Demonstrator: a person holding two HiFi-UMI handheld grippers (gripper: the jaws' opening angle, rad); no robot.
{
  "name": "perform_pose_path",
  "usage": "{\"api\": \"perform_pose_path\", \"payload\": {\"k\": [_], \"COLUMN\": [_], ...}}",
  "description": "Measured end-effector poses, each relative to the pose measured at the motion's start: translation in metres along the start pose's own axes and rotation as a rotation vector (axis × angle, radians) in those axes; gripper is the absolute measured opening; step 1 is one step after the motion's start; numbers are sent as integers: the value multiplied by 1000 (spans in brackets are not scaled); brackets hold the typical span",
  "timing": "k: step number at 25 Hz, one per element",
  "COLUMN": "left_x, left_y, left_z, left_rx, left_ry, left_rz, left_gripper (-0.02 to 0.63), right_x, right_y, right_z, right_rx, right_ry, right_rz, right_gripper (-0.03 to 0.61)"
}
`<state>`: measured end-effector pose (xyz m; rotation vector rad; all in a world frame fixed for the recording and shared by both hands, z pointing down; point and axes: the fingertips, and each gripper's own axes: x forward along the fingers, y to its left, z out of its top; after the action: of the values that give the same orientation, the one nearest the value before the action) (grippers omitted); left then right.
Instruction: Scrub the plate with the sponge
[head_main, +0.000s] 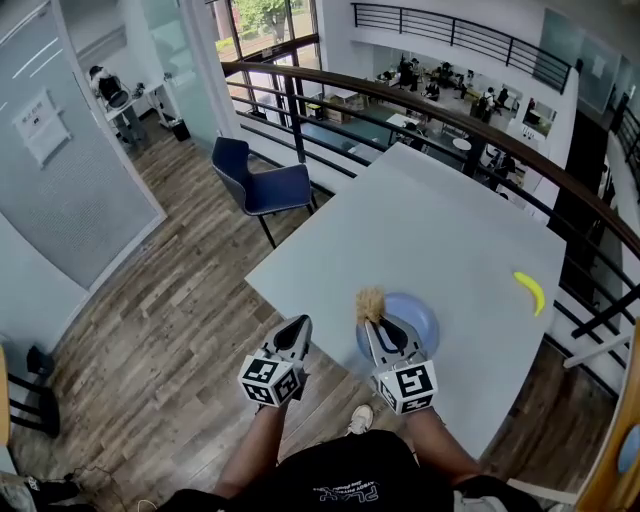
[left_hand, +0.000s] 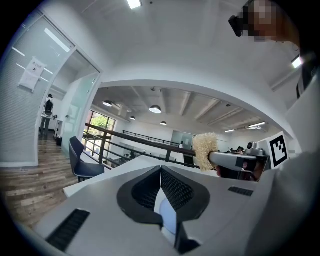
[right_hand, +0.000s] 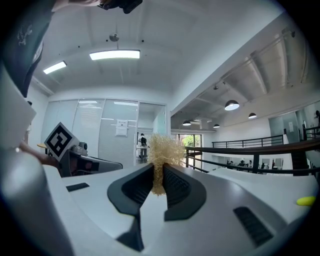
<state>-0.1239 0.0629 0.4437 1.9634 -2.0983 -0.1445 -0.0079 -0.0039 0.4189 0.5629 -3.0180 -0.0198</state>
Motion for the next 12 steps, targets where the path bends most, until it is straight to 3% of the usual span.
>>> {"api": "perform_pose_path", "payload": {"k": [9,12], "left_x": [47,60], "left_y": [-11,-14], "left_z": [12,11], "left_rx": [67,75], "left_ry": [30,28], "left_rz": [-16,-54], "left_gripper": [12,12], "right_x": [9,11], "right_y": [-40,-49], "right_z": [7,7], "right_rx": [28,25], "right_ry": [-54,-74], "right_rz": [6,-5], "right_gripper": [57,57]}}
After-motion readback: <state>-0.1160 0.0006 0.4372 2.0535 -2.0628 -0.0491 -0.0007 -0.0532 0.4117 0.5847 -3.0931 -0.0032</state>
